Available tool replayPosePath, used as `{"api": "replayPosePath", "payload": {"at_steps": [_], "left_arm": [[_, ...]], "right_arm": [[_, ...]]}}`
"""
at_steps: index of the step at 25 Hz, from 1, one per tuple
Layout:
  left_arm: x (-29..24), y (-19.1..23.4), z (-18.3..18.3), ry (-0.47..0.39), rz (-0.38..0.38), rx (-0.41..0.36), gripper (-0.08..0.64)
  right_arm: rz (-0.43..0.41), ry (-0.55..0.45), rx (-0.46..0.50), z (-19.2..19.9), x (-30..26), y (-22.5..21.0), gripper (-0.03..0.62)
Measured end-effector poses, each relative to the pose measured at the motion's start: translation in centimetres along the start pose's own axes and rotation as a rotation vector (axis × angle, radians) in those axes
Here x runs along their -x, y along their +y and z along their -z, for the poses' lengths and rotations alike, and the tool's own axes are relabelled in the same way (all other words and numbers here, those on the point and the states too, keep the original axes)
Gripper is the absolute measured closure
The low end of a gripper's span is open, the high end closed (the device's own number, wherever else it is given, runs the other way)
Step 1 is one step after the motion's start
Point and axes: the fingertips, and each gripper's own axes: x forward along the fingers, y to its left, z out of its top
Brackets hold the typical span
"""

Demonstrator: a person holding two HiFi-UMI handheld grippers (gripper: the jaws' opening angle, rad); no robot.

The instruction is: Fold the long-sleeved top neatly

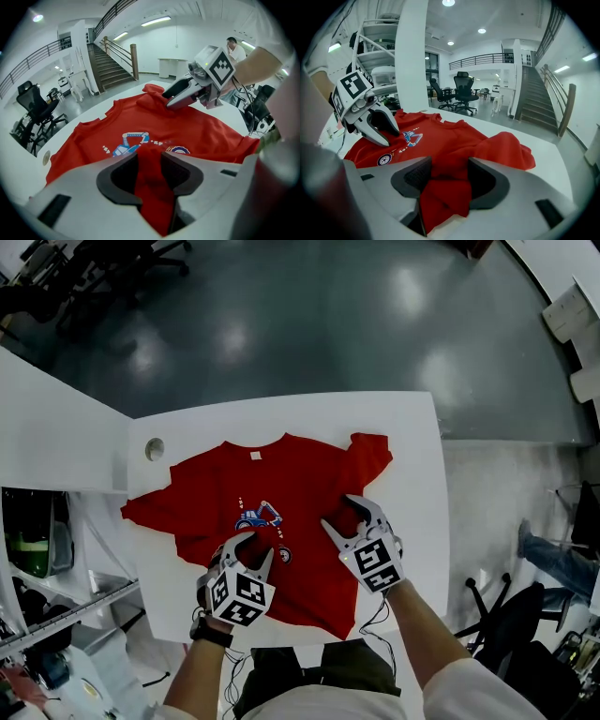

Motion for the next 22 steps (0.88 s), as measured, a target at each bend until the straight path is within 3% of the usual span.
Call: {"api": "replayPosePath", "payload": {"at_steps": [9,17,22], "left_arm": [[-0.1,0.7,0.7,0.02,-0.012,0.018,0.526],[2.0,1.7,1.6,-0.003,-0.046,0.055,0.535],[5.9,2.2,3.9,-0.015,-0.087,0.098,0.535]], "right_arm": [[-0.006,0.034,-0.007,0.9,-0.8,-0.1,0.341],[-0.01,0.043,-0.018,1.0,-1.0,-0.2,0.339],[-0.01,0.05,-0.02,1.0,-1.0,-0.3,0.339]]}}
